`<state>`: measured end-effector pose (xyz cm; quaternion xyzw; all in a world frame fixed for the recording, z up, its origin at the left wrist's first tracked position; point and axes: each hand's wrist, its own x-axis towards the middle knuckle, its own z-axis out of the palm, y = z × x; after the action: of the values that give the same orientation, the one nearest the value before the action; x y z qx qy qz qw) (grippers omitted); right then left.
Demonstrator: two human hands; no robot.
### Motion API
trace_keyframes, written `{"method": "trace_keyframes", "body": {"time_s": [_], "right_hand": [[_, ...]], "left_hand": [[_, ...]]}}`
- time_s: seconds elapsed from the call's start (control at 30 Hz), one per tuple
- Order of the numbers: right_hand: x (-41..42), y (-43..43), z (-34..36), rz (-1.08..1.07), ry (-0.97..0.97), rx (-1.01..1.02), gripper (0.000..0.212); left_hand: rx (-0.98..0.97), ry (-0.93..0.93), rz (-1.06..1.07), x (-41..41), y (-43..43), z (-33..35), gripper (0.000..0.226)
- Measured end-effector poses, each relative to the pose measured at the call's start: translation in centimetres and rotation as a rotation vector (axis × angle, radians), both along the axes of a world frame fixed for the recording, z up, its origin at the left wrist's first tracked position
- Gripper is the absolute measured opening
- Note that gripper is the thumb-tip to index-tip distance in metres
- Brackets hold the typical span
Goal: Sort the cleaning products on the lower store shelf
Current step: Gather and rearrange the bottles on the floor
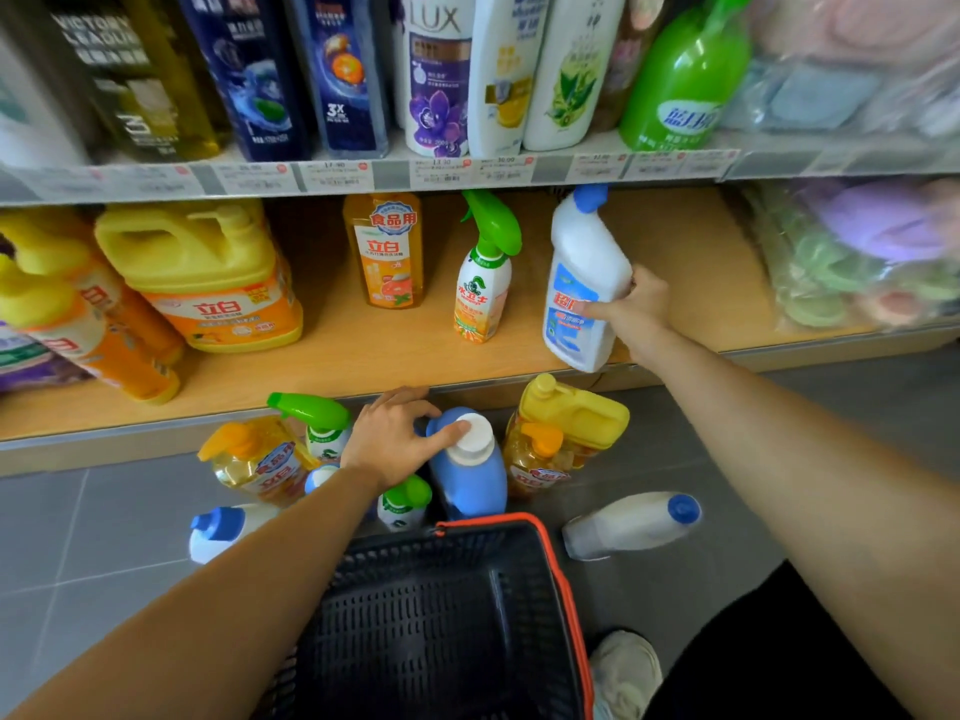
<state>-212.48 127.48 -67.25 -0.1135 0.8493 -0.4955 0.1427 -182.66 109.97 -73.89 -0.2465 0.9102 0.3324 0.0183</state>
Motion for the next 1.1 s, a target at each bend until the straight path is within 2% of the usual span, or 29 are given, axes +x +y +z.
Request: {"method": "trace_keyframes", "body": {"time_s": [0.13,0.2,0.27,0.4,0.5,0.6,0.73,0.77,0.83,0.87,0.9,1.0,1.1], "right_hand": [[2.9,2.5,3.7,0.139,0.141,0.12,0.056],[4.3,3.5,5.6,0.204,0.199,0.12,0.057],[6.0,4.3,7.4,0.25,0.237,0.109,0.059],[9.8,4.8,10.0,0.272,0.253,0.028,0.062],[13.2,4.8,11.5,0.309,0.229,-0.023,0.059],[16.3,4.6,12.7,0.393,0.127,-0.121,0.058],[21.2,4.2,13.3,0.421,-0.068,-0.368,0.047],[22.4,4.0,13.6,0.417,-0.152,-0.459,0.041],[23.5,3.7,14.0,0.334,-0.34,-0.669,0.014],[23.7,3.4,14.0,0.264,-0.405,-0.757,0.013],[24.3,3.0,14.0,0.213,-0.43,-0.788,0.023],[29.0,1.2,11.7,0.187,-0.368,-0.621,0.024],[33.1,-0.3,9.0,0.201,-0.33,-0.628,0.019]], "left_hand": [[0.216,0.008,0.069,0.3,0.6,1.1,0.071],[0.317,0.043,0.1,0.3,0.7,2.0,0.048],[0.322,0.102,0.094,0.1,0.6,3.3,0.03],[0.416,0.27,0.09,-0.1,0.7,8.6,0.023],[0.406,0.421,0.061,0.6,0.7,13.7,0.03],[0.455,0.505,0.009,2.4,0.9,18.2,0.047],[0.571,0.356,-0.108,6.0,2.1,20.2,0.074],[0.601,0.337,-0.137,7.0,2.4,19.9,0.073],[0.661,0.355,-0.144,8.6,2.8,18.8,0.067],[0.681,0.369,-0.124,9.3,2.8,18.1,0.065],[0.682,0.376,-0.102,9.9,2.9,17.0,0.064],[0.606,0.343,-0.051,11.8,4.7,13.2,0.068],[0.618,0.322,-0.006,13.4,7.5,9.5,0.061]]}}
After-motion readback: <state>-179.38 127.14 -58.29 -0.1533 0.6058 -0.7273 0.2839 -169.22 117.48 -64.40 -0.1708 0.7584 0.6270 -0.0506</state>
